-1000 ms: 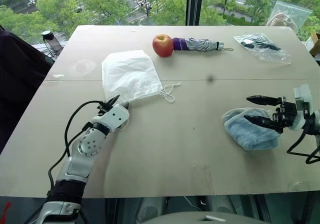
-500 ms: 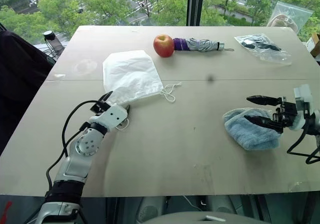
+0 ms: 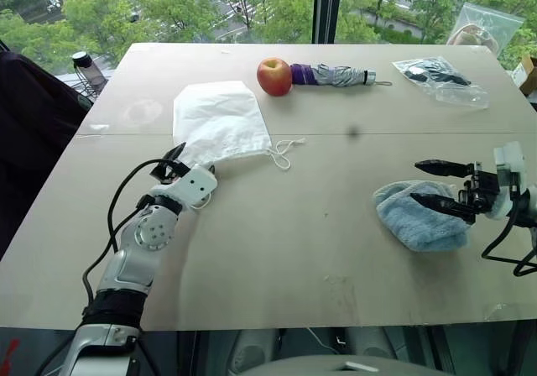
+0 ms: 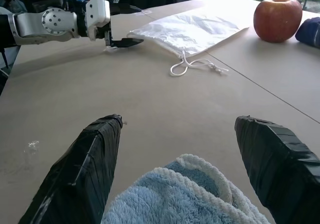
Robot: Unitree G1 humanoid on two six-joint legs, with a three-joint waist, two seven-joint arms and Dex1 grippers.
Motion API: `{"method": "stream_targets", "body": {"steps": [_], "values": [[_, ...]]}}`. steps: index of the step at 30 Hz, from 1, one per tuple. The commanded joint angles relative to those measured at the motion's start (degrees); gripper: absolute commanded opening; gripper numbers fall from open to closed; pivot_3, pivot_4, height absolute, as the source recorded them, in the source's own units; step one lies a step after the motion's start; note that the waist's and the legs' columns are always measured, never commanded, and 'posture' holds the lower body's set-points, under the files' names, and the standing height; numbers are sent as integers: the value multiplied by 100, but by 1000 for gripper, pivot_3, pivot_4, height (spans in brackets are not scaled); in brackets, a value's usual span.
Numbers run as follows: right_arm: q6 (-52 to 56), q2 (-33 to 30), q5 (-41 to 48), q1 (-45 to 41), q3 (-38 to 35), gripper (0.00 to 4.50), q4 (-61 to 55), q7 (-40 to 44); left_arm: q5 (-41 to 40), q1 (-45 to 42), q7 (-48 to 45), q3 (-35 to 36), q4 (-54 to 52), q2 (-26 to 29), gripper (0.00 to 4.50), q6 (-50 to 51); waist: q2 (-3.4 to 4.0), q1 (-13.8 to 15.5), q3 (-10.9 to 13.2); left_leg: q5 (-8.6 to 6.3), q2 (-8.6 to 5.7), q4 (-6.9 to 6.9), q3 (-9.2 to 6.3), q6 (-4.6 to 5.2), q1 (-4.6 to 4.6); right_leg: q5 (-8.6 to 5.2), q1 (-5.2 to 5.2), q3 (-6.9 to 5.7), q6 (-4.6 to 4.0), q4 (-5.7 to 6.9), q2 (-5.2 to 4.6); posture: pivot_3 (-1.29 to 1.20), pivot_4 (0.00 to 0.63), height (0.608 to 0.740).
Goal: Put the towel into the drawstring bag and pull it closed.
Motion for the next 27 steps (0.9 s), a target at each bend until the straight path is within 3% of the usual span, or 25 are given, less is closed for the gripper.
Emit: {"method": "stream_targets", "body": {"steps": [1,14,27], "values": [[-80,-91,57,-40,-227,3854,-63,6,62,-76,186,92,-111,13,4169,70,0,-1,0,0,0,0,0,0,0,0,0,0,0,0,-1,0,150,740],[-116,-104,26,-59,-250,3854,2,-17,84,-264,339,8,252,-29,4169,10,0,-4,0,0,0,0,0,0,0,1,0,0,0,0,2,0,150,740],[-141,-85,-14,-133,-255,3854,24,-47,182,-1150,623,-304,1453,-28,4169,-428,-2,-1,0,0,-2,6,1,0,-1,8,0,-1,12,1,10,0,150,740]]}}
